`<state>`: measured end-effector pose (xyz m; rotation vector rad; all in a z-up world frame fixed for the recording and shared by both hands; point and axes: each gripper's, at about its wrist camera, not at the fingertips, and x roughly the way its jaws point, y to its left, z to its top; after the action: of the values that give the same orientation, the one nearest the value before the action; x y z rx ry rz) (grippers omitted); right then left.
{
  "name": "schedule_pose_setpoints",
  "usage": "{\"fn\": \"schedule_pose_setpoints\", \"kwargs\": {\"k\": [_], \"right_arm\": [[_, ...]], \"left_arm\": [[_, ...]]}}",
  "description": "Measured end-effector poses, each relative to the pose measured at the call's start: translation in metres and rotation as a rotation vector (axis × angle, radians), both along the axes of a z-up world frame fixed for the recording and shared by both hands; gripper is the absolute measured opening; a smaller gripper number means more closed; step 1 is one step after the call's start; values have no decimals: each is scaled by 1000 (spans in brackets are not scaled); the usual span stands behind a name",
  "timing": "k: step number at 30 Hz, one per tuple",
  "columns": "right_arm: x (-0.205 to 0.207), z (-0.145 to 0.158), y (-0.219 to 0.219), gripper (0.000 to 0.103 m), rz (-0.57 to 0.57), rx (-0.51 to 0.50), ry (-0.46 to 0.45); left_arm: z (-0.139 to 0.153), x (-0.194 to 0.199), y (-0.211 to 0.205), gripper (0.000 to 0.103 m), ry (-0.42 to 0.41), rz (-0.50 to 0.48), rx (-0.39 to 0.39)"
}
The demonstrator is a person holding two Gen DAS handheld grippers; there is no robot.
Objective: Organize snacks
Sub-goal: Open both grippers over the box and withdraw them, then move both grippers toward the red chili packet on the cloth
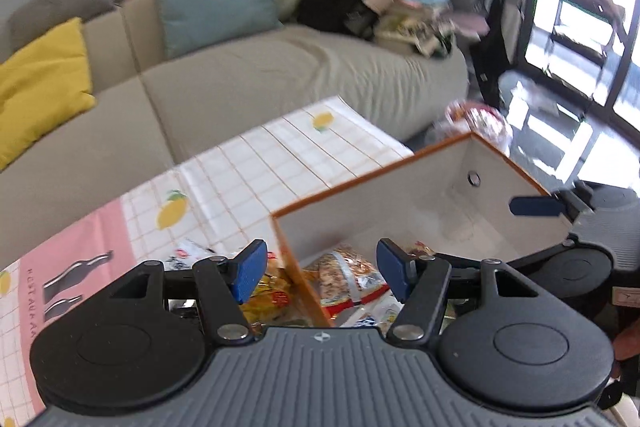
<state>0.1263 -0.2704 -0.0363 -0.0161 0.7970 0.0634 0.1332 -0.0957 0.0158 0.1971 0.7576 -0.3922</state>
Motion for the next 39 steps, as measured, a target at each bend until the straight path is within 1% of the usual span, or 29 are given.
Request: {"fn": "schedule_pose_setpoints", "kwargs": {"k": [2,4,7,10,12,15,17,19,24,26,31,34,37,39], "right_arm": [[-9,5,7,96,-20,16,-31],[-20,10,17,96,-32,3,-73],[-36,18,30,97,-58,-17,-124],[-50,23,43,97,-51,35,-159],[-57,24,53,97,-48,67,-171],[-63,23,73,97,-42,77,-176],[-66,21,86,97,-35,82,-175],[-71,18,99,97,-24,79,-173],[-73,9,132,96,65,56,-143],[-70,6,144,95,99,44,-142],[-59,0,167,95,160,12,-142],[-50,-6,181,95,198,-4,-133],[-41,-13,194,95,237,-15,-112],[-32,-20,201,95,263,-15,-78]], "left_arm": [[5,-9,10,74,-40,28,-9],[9,-19,22,74,-78,64,-15],[10,-30,41,74,-109,124,-29],[7,-39,61,74,-121,187,-44],[3,-43,72,74,-126,228,-25],[-7,-49,87,74,-133,277,5],[-15,-54,100,74,-122,309,12],[-22,-57,111,74,-104,348,0],[-35,-65,139,74,-83,403,-10],[-37,-64,147,74,-79,408,-17],[-43,-60,173,76,-31,406,-60],[-49,-57,184,76,-26,417,-54],[-57,-54,194,76,0,423,-51],[-64,-52,201,76,21,430,-65]]}}
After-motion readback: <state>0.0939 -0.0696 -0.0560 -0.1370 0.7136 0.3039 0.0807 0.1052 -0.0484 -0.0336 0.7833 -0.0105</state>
